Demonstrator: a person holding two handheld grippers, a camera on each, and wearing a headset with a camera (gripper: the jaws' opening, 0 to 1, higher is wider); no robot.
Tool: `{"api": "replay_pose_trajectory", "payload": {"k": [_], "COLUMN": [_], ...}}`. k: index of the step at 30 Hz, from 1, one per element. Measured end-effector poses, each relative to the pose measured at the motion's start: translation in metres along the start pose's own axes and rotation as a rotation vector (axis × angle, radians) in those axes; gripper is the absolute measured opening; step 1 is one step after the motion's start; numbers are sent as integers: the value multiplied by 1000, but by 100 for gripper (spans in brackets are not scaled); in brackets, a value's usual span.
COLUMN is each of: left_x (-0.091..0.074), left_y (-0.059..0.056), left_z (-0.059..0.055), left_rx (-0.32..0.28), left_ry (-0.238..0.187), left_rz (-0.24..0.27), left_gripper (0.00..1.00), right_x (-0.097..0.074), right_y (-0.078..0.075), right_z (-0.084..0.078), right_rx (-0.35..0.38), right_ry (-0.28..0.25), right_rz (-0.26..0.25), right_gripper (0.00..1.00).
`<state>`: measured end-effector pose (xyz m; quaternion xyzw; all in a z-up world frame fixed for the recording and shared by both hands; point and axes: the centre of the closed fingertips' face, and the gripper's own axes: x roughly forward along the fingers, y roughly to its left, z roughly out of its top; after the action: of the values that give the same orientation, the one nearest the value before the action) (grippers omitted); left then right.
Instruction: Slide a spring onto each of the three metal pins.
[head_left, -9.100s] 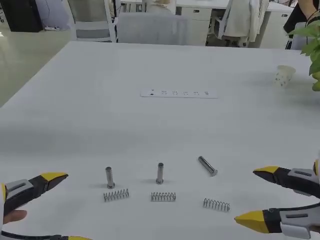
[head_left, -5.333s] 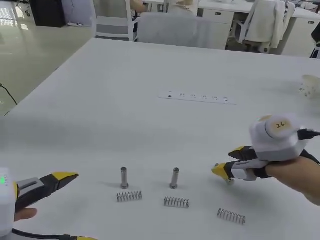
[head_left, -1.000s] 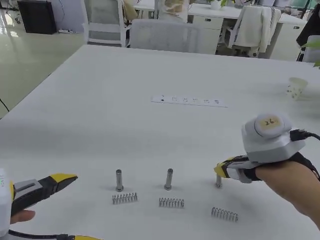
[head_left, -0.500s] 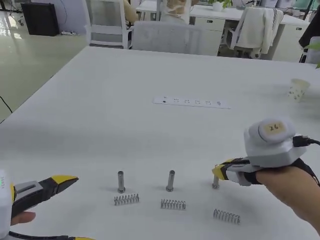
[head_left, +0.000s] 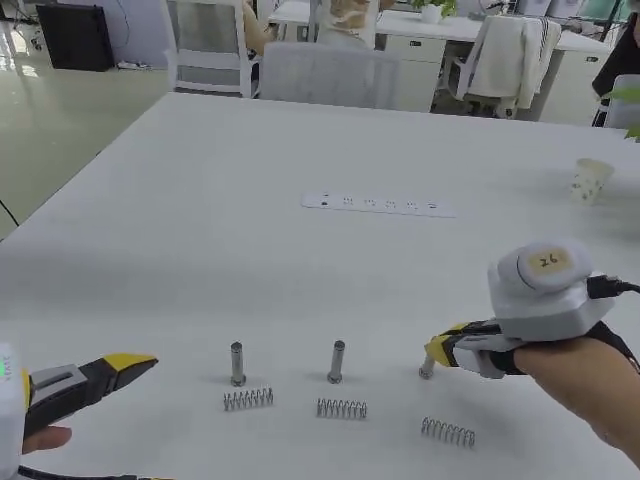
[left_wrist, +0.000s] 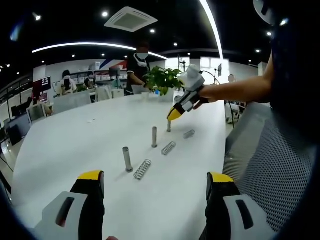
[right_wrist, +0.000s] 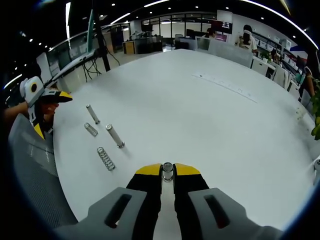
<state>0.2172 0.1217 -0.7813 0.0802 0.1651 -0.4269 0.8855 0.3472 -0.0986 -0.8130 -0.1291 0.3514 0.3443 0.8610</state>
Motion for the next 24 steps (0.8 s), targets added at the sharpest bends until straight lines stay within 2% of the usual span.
{"api": "replay_pose_trajectory", "payload": {"k": [24], "left_x": [0], "left_y": [0], "left_z": [0], "left_rx": [-3], "left_ry": [-4], "left_rz": [5], "left_gripper": [81], "right_x": [-5], "right_y": [-1], "right_z": [2], "right_rx": [-29], "right_ry": [-11], "right_rz": [-5], "right_gripper": [14]}}
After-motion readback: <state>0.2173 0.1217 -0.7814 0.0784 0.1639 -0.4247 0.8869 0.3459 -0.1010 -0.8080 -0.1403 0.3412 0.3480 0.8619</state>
